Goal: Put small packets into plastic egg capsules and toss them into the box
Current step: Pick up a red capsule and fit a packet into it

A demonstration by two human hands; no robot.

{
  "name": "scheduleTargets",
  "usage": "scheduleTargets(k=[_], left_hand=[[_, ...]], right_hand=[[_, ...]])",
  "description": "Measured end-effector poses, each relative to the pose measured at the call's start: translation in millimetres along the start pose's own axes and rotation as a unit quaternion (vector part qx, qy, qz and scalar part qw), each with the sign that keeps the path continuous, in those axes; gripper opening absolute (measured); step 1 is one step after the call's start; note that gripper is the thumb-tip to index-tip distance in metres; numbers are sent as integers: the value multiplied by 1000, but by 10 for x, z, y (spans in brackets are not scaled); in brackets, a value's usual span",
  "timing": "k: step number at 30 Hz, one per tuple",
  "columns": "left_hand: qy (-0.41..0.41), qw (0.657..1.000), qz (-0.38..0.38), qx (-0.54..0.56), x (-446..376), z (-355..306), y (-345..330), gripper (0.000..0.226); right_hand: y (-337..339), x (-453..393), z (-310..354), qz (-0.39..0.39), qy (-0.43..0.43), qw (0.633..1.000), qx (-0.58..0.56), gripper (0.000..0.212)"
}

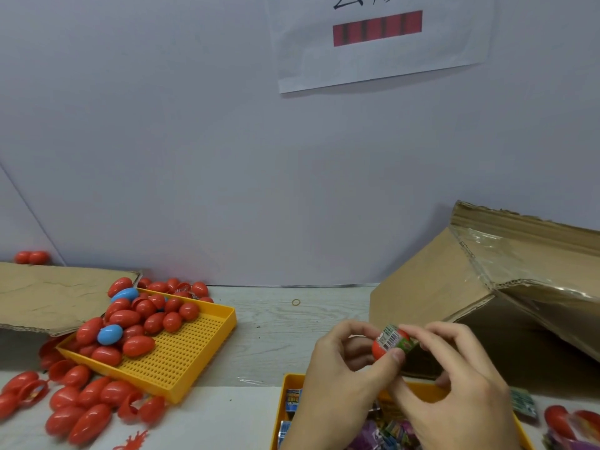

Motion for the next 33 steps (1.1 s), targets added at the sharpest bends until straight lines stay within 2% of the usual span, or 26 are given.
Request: scheduleTargets(k=[4, 9, 13, 18, 24, 30, 33], left_hand=[[6, 1000, -8, -8, -15, 12, 36, 34], [18, 999, 35, -27, 25, 34, -30, 45], [-6, 998, 42, -36, 48, -53, -31, 16], [-6, 998, 54, -42, 48, -75, -6, 10], [-1, 997, 59, -51, 48, -70, 7, 19], [-6, 999, 44, -7, 57, -151, -5, 17], [3, 999, 53, 9, 61, -143, -23, 25]], right_hand=[[-41, 12, 5, 18, 3, 1000, -9, 52], [-67, 16, 28, 31, 19, 999, -7, 50], [-57, 24, 37, 31, 29, 999, -11, 50], [-96, 34, 90, 59, 38, 998, 4, 55], [-117, 49, 63, 61, 41, 997, -6, 56], [-110, 45, 71, 59, 55, 997, -16, 55], [-110, 43, 74, 55, 56, 997, -30, 54]])
Point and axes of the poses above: each hand's wrist, its own x-axis away from the middle knuckle, its own y-axis out of the back of the hand, z = x × y, the point moved 9 cm from there along -x, towards the middle knuckle, and after that the axes turned 11 degrees about -z, right-handed, at the moved point
